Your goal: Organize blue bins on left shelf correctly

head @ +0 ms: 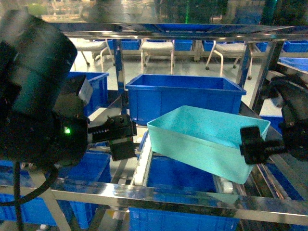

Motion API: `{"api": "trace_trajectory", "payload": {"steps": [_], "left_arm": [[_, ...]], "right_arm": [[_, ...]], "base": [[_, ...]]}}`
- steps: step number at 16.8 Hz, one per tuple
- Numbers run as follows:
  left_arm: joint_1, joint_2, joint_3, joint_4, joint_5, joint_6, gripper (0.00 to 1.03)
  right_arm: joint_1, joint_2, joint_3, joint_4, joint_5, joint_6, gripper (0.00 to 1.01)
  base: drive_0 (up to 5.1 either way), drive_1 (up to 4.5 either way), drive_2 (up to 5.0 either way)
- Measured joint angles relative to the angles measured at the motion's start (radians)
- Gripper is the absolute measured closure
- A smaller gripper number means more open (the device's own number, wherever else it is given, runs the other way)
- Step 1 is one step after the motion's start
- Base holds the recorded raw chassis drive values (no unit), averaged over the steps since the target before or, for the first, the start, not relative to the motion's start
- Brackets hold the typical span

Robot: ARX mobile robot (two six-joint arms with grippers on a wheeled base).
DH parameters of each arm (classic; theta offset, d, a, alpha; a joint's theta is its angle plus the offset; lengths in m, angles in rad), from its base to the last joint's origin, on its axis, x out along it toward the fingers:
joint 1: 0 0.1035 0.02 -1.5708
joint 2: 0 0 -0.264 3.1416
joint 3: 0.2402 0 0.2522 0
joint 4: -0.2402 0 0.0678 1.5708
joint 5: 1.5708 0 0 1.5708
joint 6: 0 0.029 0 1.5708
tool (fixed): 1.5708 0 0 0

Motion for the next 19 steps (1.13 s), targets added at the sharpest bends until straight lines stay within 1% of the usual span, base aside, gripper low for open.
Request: {"api": "trace_trajectory", "payload": {"steps": [1, 2, 3, 4, 5, 6, 7, 8, 9, 10, 11, 12, 13, 14, 19], "left_arm": [[0.010, -0.011, -0.196, 0.369, -0.119, 0.145, 0.29], [0.065, -0.050, -0.385, 0.694, -0.143, 0.269, 0.43], [0.103, -0.129, -0.454, 0.908, -0.140, 0.321, 0.55], [0.121, -0.243, -0.489, 1.063, -0.100, 0.354, 0.70], [0.143, -0.347, -0.535, 0.974, -0.067, 0.372, 0.84], [0.172, -0.411, -0.601, 0.929, -0.047, 0.378, 0.99], [0.200, -0.487, -0.635, 0.903, -0.026, 0.380, 1.01], [0.223, -0.592, -0.671, 0.861, 0.003, 0.380, 1.01], [0.240, -0.661, -0.705, 0.808, 0.024, 0.380, 1.01], [0.258, -0.738, -0.730, 0.753, 0.037, 0.380, 1.01], [0.276, -0.814, -0.747, 0.702, 0.059, 0.380, 1.01], [0.341, -0.883, -0.760, 0.646, 0.127, 0.382, 1.01], [0.356, -0.956, -0.772, 0.587, 0.124, 0.381, 1.01], [0.349, -1.013, -0.779, 0.537, 0.134, 0.382, 1.01], [0.349, -1.304, -0.784, 0.276, 0.134, 0.382, 1.01]], "right_arm": [[-0.010, 0.009, -0.158, 0.304, 0.011, 0.000, 0.27], [-0.032, -0.022, -0.323, 0.546, 0.007, 0.000, 0.42], [-0.056, -0.108, -0.384, 0.707, -0.004, 0.001, 0.54], [-0.068, -0.228, -0.418, 0.784, -0.018, 0.001, 0.69], [-0.074, -0.297, -0.490, 0.774, -0.040, 0.001, 0.84], [-0.090, -0.334, -0.566, 0.749, -0.048, 0.001, 0.99], [-0.106, -0.417, -0.608, 0.756, -0.057, 0.001, 0.99], [-0.113, -0.539, -0.643, 0.728, -0.075, 0.001, 0.99], [-0.165, -0.612, -0.689, 0.664, -0.131, 0.001, 0.99], [-0.190, -0.695, -0.715, 0.597, -0.131, 0.002, 0.99], [-0.187, -0.838, -0.717, 0.465, -0.141, 0.002, 0.99], [-0.184, -0.933, -0.725, 0.409, -0.141, 0.002, 0.99], [-0.184, -0.996, -0.742, 0.351, -0.141, 0.002, 0.99], [-0.184, -1.064, -0.762, 0.289, -0.142, 0.002, 0.99], [-0.184, -1.381, -0.779, 0.020, -0.142, 0.002, 0.99]], "base": [[0.0, 0.00, 0.0], [0.0, 0.00, 0.0], [0.0, 0.00, 0.0], [0.0, 0.00, 0.0], [0.0, 0.00, 0.0], [0.0, 0.00, 0.0], [0.0, 0.00, 0.0], [0.0, 0.00, 0.0], [0.0, 0.00, 0.0], [0.0, 0.00, 0.0], [0.0, 0.00, 0.0], [0.0, 0.00, 0.0], [0.0, 0.00, 0.0], [0.0, 0.00, 0.0], [0.0, 0.00, 0.0]]}}
